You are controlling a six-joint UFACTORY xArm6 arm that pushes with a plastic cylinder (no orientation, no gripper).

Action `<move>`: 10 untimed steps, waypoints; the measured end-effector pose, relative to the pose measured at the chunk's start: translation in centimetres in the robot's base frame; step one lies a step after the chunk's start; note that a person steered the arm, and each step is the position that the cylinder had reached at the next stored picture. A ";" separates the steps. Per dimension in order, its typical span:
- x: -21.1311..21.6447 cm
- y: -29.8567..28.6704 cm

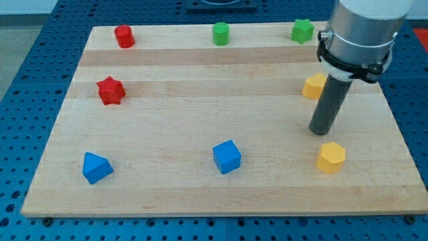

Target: Slide the green star towards center

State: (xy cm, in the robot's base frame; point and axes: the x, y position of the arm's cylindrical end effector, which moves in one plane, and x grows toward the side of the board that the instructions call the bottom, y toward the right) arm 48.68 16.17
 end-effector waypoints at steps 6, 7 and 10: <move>-8.3 -11.9; -11.1 -11.3; -18.0 1.4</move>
State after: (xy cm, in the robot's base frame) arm 30.67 17.53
